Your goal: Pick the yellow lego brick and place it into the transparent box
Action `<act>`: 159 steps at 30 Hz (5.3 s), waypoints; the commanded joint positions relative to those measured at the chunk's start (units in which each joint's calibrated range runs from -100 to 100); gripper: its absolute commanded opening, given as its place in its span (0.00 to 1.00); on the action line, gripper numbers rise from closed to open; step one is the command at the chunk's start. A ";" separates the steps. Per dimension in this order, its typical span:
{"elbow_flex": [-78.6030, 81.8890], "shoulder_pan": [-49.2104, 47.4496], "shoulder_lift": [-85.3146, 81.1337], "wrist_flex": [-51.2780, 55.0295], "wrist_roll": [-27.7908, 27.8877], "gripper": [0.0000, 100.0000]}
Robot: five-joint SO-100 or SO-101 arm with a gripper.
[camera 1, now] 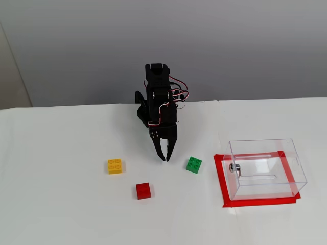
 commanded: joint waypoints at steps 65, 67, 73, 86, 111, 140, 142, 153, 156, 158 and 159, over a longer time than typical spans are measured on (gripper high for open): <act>0.24 0.53 -0.42 -0.50 0.20 0.02; 0.24 0.53 -0.42 -0.50 0.20 0.02; 0.24 0.53 -0.42 -0.50 0.20 0.02; 0.24 0.68 -0.42 -0.50 -0.22 0.02; -23.99 0.75 4.92 8.03 -0.37 0.02; -66.57 37.57 50.41 16.73 -6.27 0.02; -68.38 38.75 53.55 16.64 -9.30 0.02; -78.60 43.63 69.07 16.64 -23.23 0.02; -80.41 45.41 71.87 16.64 -25.63 0.02; -81.13 46.59 73.40 16.64 -26.63 0.02; -81.58 47.33 73.99 16.64 -26.78 0.02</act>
